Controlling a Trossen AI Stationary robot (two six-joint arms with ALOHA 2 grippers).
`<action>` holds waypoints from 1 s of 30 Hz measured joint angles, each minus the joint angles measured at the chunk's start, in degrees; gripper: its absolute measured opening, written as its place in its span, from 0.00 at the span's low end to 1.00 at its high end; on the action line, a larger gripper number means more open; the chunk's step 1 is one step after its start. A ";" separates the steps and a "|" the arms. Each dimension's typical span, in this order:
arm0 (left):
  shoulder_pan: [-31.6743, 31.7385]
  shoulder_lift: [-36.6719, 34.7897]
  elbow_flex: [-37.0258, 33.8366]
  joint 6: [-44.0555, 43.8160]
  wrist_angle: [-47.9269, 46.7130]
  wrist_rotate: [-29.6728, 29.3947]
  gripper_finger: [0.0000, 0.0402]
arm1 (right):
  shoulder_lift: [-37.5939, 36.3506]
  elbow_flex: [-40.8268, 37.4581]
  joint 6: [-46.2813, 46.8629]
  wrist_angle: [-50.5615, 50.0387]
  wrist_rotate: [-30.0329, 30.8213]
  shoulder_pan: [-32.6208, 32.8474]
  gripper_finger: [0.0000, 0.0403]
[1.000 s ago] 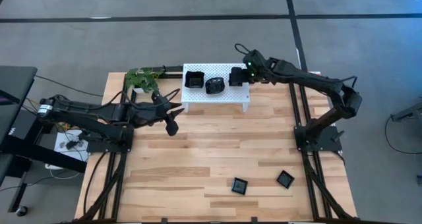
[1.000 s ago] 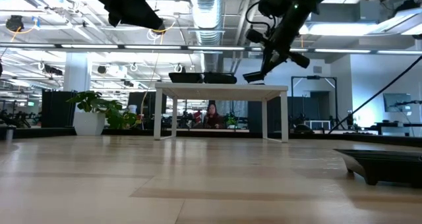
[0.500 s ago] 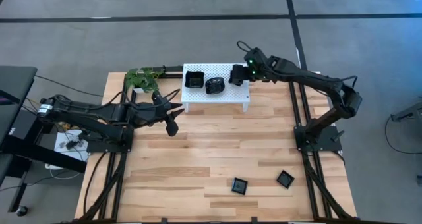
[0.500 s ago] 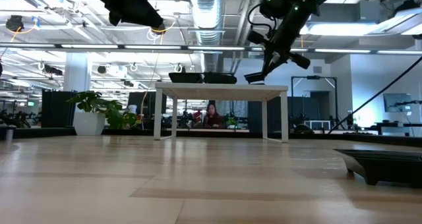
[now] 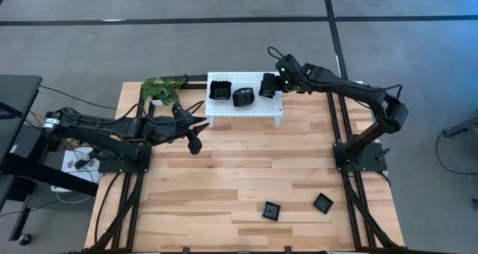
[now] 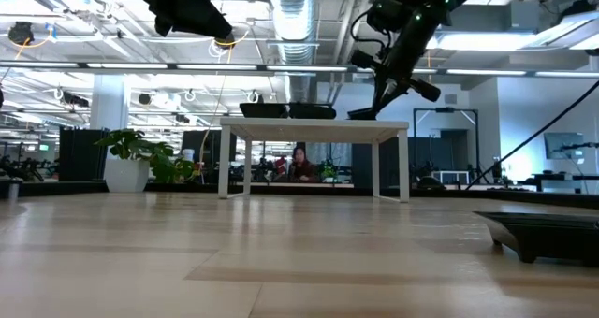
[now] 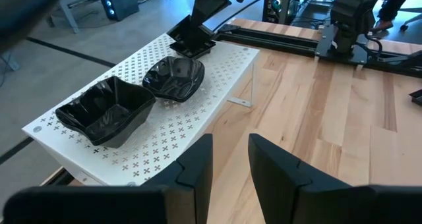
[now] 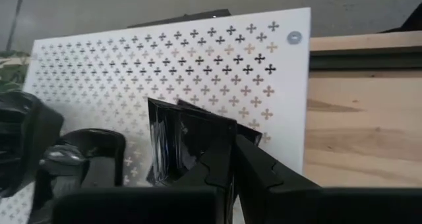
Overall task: Pick & Place Mini shaped plates
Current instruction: Stack the black square plate on top of the black square plates on the shelf
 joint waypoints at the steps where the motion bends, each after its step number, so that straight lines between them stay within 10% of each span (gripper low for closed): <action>1: -0.02 0.00 0.00 0.00 -0.02 0.00 0.25 | 0.04 -0.01 -0.05 -0.13 0.00 -0.10 0.03; 30: -0.01 0.02 0.00 0.02 0.44 0.00 0.25 | 0.00 0.01 -6.63 2.43 -1.59 -2.48 0.06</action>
